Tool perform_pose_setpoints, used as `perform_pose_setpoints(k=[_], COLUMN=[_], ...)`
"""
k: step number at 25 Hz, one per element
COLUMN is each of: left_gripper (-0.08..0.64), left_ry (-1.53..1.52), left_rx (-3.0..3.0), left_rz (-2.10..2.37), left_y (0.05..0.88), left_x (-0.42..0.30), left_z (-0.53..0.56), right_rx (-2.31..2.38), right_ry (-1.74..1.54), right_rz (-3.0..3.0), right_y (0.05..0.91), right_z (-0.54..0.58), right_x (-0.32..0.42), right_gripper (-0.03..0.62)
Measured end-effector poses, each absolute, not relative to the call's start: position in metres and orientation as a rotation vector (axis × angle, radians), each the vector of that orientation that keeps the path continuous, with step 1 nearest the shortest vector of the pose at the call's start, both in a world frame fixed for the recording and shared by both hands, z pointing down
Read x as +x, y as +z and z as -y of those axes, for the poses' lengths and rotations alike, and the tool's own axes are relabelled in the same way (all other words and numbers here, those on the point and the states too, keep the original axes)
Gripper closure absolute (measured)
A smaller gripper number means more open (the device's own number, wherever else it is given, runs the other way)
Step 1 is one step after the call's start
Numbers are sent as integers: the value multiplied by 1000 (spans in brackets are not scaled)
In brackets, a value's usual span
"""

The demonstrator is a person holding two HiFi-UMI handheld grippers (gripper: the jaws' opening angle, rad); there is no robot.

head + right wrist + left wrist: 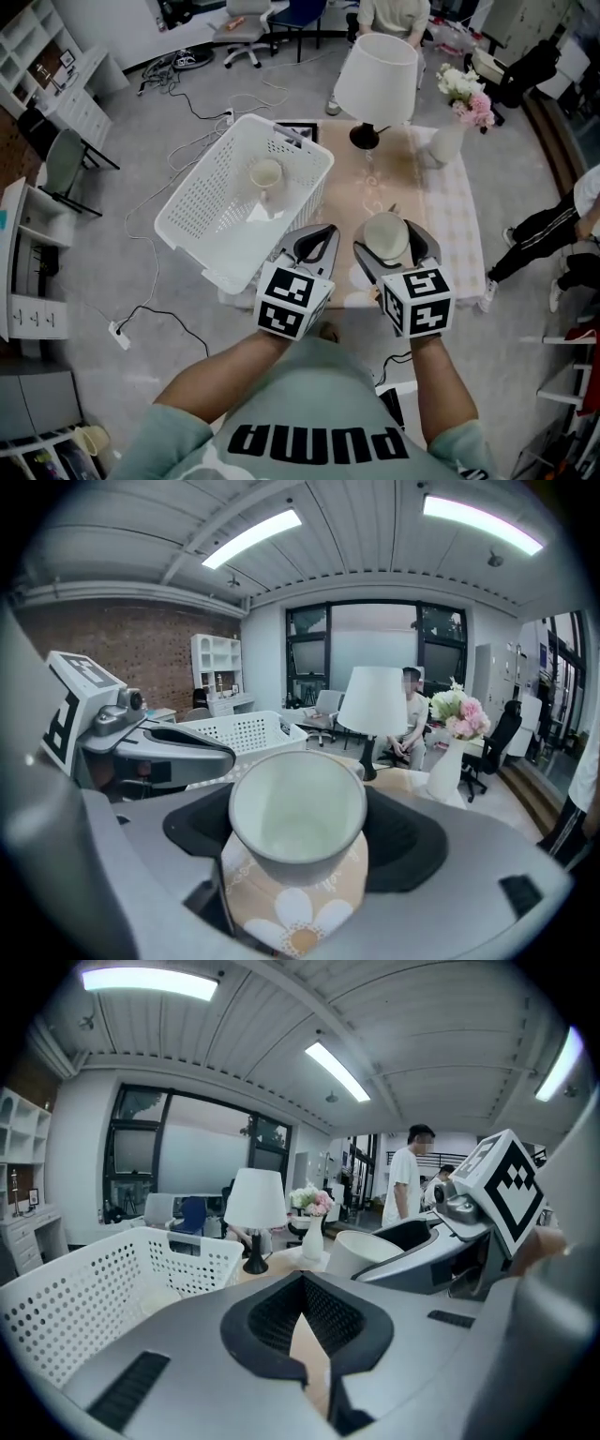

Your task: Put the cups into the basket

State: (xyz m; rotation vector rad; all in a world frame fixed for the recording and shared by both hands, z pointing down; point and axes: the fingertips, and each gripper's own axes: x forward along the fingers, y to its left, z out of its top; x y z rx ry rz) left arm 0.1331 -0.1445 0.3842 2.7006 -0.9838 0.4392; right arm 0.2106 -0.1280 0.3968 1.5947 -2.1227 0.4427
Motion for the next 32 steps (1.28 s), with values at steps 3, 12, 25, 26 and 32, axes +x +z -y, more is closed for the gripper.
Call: perform_pose_setpoints(k=[3, 12, 25, 26, 32], left_gripper=[557, 557, 557, 557, 557], left_ry=[361, 296, 272, 270, 271], left_rx=[2686, 2611, 2423, 2415, 2388], left_rz=[1040, 1296, 1573, 1585, 1621], left_y=[359, 315, 318, 317, 324], left_x=[113, 31, -92, -100, -136], left_z=[149, 172, 200, 203, 227], right_rx=[1550, 1352, 1030, 1012, 972], right_ry=[400, 289, 253, 255, 310], right_rz=[2186, 2372, 2465, 2461, 2407], right_y=[371, 318, 330, 334, 371], right_z=[133, 157, 218, 224, 253], right_x=[188, 111, -18, -26, -66], right_gripper=[198, 198, 198, 198, 198])
